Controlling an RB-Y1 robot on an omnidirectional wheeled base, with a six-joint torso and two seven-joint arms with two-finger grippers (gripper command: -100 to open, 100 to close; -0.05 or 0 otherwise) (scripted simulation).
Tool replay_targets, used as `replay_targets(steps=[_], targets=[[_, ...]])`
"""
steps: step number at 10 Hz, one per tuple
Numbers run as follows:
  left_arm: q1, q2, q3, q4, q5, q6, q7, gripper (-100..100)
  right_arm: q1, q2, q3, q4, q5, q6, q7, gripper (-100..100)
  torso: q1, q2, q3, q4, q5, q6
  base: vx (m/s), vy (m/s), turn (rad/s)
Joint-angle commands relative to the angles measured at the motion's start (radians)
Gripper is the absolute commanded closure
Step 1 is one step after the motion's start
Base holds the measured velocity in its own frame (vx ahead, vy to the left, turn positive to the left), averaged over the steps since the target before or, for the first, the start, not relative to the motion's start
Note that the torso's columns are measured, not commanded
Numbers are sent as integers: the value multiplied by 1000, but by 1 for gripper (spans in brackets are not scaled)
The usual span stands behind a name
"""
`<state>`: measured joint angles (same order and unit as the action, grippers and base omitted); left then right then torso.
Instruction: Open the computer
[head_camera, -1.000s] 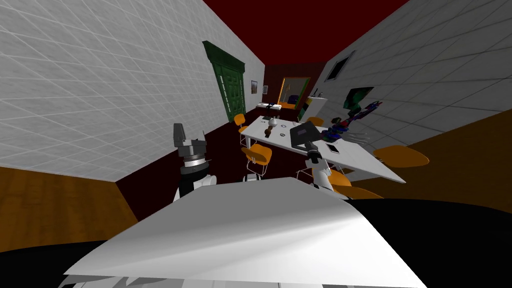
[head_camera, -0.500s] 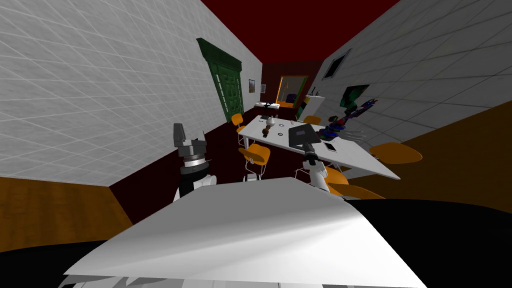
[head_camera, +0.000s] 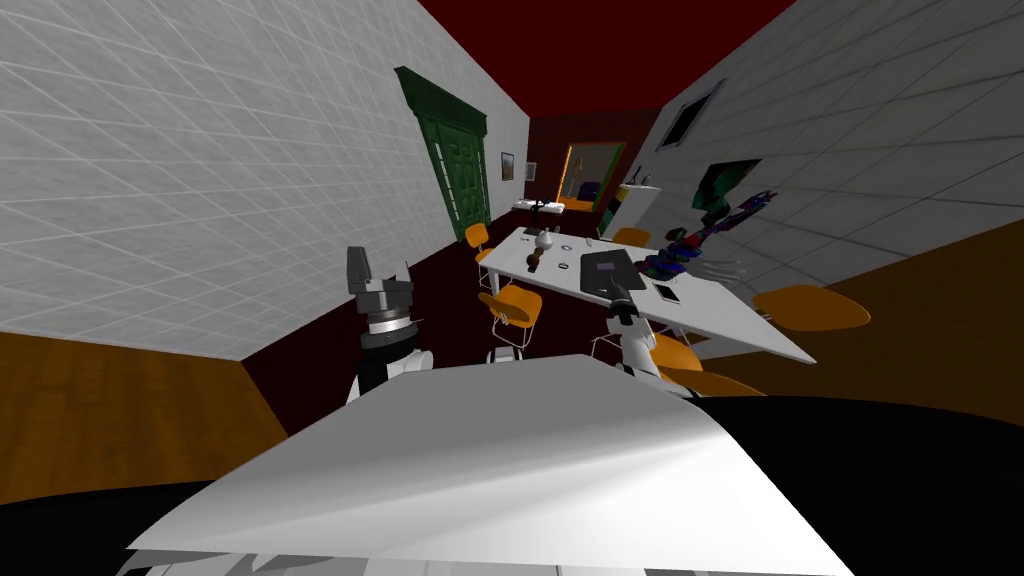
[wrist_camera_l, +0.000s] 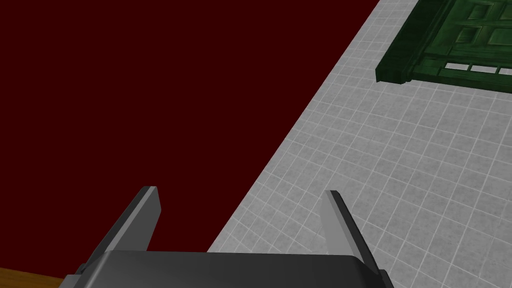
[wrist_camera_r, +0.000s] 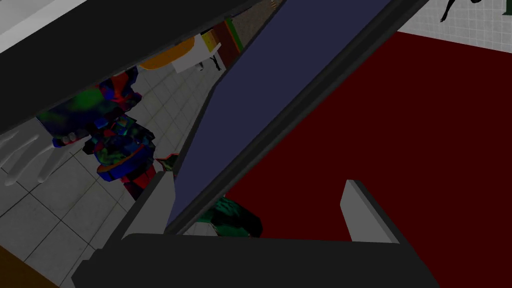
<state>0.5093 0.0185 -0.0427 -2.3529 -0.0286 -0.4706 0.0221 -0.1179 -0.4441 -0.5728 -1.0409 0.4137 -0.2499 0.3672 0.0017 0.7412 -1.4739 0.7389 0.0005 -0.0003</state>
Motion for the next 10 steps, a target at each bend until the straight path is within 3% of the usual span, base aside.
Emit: replay_targets(steps=[1, 3, 4, 5, 10], targets=[[0, 0, 0, 0, 0, 0, 0, 0, -21, -38, 14, -10, -3, 57, -23, -100, 1, 1, 0, 1, 2, 1, -82, 22, 42], [0, 0, 0, 0, 0, 0, 0, 0, -36, -64, 24, -14, -4, 92, -37, -100, 3, -1, -1, 1, 3, 0, -69, 30, 46], [0, 0, 0, 0, 0, 0, 0, 0, -30, -56, 23, -10, -4, 84, -34, -100, 2, -2, -2, 1, 3, 0, -28, 8, 12], [0, 0, 0, 0, 0, 0, 0, 0, -31, -57, 24, -10, -4, 88, -36, 0, 0, -4, -3, 0, 2, 1, -6, 2, -2], [0, 0, 0, 0, 0, 0, 0, 0, -30, -56, 24, -9, -5, 88, -36, 0, -2, -3, -2, -1, -1, 0, 0, 0, 0]])
